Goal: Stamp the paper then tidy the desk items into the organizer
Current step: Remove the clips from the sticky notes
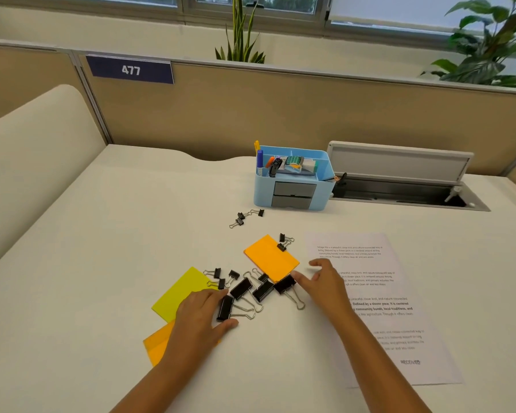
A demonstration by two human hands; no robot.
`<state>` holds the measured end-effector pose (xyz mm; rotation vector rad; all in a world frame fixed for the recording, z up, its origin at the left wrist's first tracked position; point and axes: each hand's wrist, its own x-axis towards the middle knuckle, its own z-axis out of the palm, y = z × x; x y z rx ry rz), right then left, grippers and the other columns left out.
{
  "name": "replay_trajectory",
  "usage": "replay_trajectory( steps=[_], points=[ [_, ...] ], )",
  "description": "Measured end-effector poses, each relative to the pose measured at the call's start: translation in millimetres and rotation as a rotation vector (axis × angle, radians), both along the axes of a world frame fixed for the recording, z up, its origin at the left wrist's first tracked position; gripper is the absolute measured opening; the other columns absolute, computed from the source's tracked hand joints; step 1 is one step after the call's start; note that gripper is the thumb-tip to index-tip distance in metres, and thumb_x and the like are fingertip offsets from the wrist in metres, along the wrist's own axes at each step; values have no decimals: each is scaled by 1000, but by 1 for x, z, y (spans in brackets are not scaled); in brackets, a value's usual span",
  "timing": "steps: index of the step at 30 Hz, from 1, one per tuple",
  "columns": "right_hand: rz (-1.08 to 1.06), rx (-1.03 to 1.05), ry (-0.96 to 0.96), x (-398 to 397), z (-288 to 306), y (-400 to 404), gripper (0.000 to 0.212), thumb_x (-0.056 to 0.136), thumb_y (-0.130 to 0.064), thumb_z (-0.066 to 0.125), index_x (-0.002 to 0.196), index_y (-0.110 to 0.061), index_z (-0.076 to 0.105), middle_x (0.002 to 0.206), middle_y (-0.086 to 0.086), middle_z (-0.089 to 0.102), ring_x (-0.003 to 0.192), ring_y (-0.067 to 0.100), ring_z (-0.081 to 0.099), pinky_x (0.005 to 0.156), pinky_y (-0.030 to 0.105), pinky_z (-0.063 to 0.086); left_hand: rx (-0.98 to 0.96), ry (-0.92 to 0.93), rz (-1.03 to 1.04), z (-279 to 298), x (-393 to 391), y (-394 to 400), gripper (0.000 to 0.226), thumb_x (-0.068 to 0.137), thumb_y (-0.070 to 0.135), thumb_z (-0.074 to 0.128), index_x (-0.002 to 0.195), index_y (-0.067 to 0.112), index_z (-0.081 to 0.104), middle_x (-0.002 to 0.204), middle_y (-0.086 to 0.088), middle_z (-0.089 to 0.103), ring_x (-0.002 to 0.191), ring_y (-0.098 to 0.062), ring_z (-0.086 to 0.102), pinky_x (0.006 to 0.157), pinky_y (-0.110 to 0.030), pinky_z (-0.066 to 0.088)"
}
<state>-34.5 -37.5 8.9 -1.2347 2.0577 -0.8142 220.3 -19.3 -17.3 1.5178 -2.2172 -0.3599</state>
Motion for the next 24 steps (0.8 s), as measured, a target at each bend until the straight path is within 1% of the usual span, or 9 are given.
replay_trajectory(
  steps=[2,4,6,10,13,15,18,21,24],
  points=[
    [32,40,24,6,0,-11,62,76,-46,69,124,-16,44,114,10,54,101,21,54,72,26,38,5,-14,-2,0,0,0,55,63,35,81,111,12,64,102,-8,67,94,-30,62,80,-41,48],
    [76,92,92,16,-1,-17,67,75,-51,67,127,-16,41,122,9,50,105,23,52,73,27,39,23,-15,-6,1,0,1,55,64,36,81,111,12,64,102,-8,68,94,-30,62,79,-41,48],
    [93,148,144,23,-2,-21,72,74,-54,67,127,-15,39,123,8,48,105,23,53,73,29,40,30,-10,-7,4,0,2,54,66,40,77,111,12,64,100,-7,68,92,-30,63,77,-41,48],
    [65,192,77,22,-1,-26,72,71,-51,71,125,-15,39,121,9,49,103,23,53,74,31,43,43,24,-2,5,0,4,61,69,47,71,118,14,59,100,-4,68,90,-28,63,76,-38,48],
    [72,218,54,20,1,-28,66,73,-42,72,123,-15,39,119,9,51,99,22,54,75,32,45,11,77,14,10,-2,5,71,80,68,39,120,12,58,102,-2,68,89,-23,63,76,-38,49],
    [73,229,95,21,2,-27,61,75,-39,71,120,-15,39,117,8,51,96,20,53,72,31,44,-13,106,23,13,-4,5,76,84,70,24,117,11,58,100,-3,68,88,-22,64,76,-36,49],
    [67,239,140,24,3,-26,57,75,-40,71,115,-13,40,115,7,51,97,22,56,72,33,46,8,169,44,14,-5,6,73,86,67,20,117,13,58,104,-3,66,95,-23,62,81,-33,45],
    [67,282,147,25,7,-28,63,75,-41,71,119,-9,39,118,9,50,102,26,56,73,34,45,17,173,48,16,-2,5,71,87,66,18,114,15,59,106,-1,64,99,-23,60,87,-30,42],
    [62,324,139,25,10,-32,63,75,-40,71,118,-5,40,118,13,54,100,27,58,68,30,42,-11,146,65,22,-2,0,68,89,62,18,108,13,62,102,-2,65,94,-26,62,90,-45,44]
  ],
)
